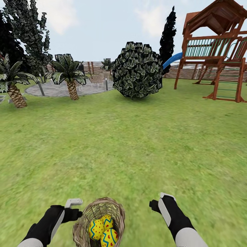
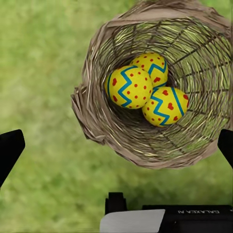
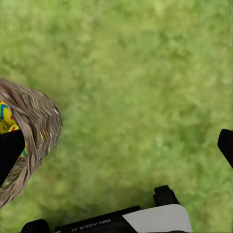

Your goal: Take the three Easter eggs out of the wicker basket on the lawn in the garden, then place them on the lawn next to a single tree (choose any tree) so that all three eggs are next to the same tree and none are left in the basket.

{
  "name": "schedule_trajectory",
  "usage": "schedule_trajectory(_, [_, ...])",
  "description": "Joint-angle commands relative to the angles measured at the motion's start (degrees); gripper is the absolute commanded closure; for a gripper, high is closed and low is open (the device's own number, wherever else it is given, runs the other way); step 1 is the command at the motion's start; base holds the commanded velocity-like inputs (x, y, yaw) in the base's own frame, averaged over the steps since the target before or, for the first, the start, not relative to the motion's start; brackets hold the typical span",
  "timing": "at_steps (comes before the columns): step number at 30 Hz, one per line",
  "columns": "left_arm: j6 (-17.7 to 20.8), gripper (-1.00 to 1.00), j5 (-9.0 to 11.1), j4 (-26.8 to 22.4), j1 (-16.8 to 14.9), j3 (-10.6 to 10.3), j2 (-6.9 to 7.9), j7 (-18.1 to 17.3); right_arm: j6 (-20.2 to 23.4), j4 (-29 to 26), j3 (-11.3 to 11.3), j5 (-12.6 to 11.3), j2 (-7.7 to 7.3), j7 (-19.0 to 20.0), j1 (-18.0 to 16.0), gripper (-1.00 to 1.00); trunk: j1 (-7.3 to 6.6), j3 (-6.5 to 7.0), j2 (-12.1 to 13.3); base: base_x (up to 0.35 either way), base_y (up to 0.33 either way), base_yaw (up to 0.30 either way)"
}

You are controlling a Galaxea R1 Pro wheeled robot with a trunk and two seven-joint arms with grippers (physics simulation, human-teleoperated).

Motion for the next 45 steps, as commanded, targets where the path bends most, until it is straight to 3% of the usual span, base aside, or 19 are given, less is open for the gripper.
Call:
schedule_trajectory(1, [0.2,-1.0,-0.6,-0.1,0.0,0.3,-0.02,-0.5,0.3,-0.4,-0.1,-0.6,0.05,-0.4,0.0,-1.0,0.01,-0.08,-0.1,0.0,0.0,0.0])
schedule_trajectory(6, [-0.1,-1.0,-0.6,-0.2,0.0,1.0,0.02,-0.5,0.8,-1.3,-0.1,-0.6,0.06,-0.4,0.1,-1.0,0.01,-0.08,-0.1,0.0,0.0,0.0])
schedule_trajectory(11, [-0.3,-1.0,-0.6,-0.6,-0.1,3.0,0.02,-0.5,1.0,-3.6,0.0,-0.6,0.08,-0.3,0.2,-1.0,1.11,-0.98,-2.1,0.0,0.0,0.0])
schedule_trajectory(14, [-0.3,-1.0,-0.6,-1.1,-0.1,3.4,0.07,-0.4,4.2,-14.1,0.5,-0.7,1.08,1.1,0.9,-1.0,1.77,-1.52,-3.3,0.0,0.0,0.0])
schedule_trajectory(16, [-0.2,-1.0,-0.6,-1.3,-0.2,3.6,0.04,-0.4,8.3,-25.2,1.1,-0.7,1.96,3.9,4.8,-1.0,2.21,-1.87,-4.1,0.0,0.0,0.0])
schedule_trajectory(19, [-0.2,-1.0,-0.6,-1.5,-0.3,3.8,0.03,0.3,12.7,-41.9,1.5,-0.7,2.07,10.8,12.9,-1.0,2.87,-2.41,-5.3,0.0,0.0,0.0])
schedule_trajectory(22, [-0.1,-1.0,-0.6,-1.5,-0.7,3.9,-0.24,1.9,15.6,-49.0,2.8,-0.7,2.07,16.5,16.7,-1.0,3.53,-2.95,-6.5,0.0,0.0,0.0])
schedule_trajectory(24, [-0.1,-1.0,-0.6,-1.5,-0.8,4.0,-0.4,2.7,16.3,-50.3,4.8,-0.7,2.07,17.9,17.3,-1.0,3.97,-3.31,-7.3,0.0,0.0,0.0])
schedule_trajectory(27, [-0.1,-1.0,-0.6,-1.5,-0.9,4.0,-0.55,3.5,17.2,-51.4,10.8,-1.0,2.07,18.9,17.9,-1.0,4.62,-3.85,-8.5,0.0,0.0,0.0])
schedule_trajectory(32, [-0.2,-1.0,-0.5,-1.5,-1.0,3.9,-0.47,3.7,17.0,-50.6,13.4,-2.4,2.07,18.8,18.1,-1.0,5.72,-4.75,-10.5,0.0,0.0,0.0])
schedule_trajectory(36, [-0.2,-1.0,-0.4,-1.5,-1.0,3.9,-0.43,3.6,16.8,-48.7,11.8,-2.7,2.07,18.9,17.8,-1.0,6.6,-5.47,-12.1,0.0,0.0,0.0])
schedule_trajectory(45, [-0.2,-1.0,-0.4,-1.5,-1.0,4.0,-0.57,3.6,17.3,-46.4,3.9,-2.9,2.07,21.9,17.6,-1.0,8.58,-7.08,-15.7,0.0,0.0,0.0])
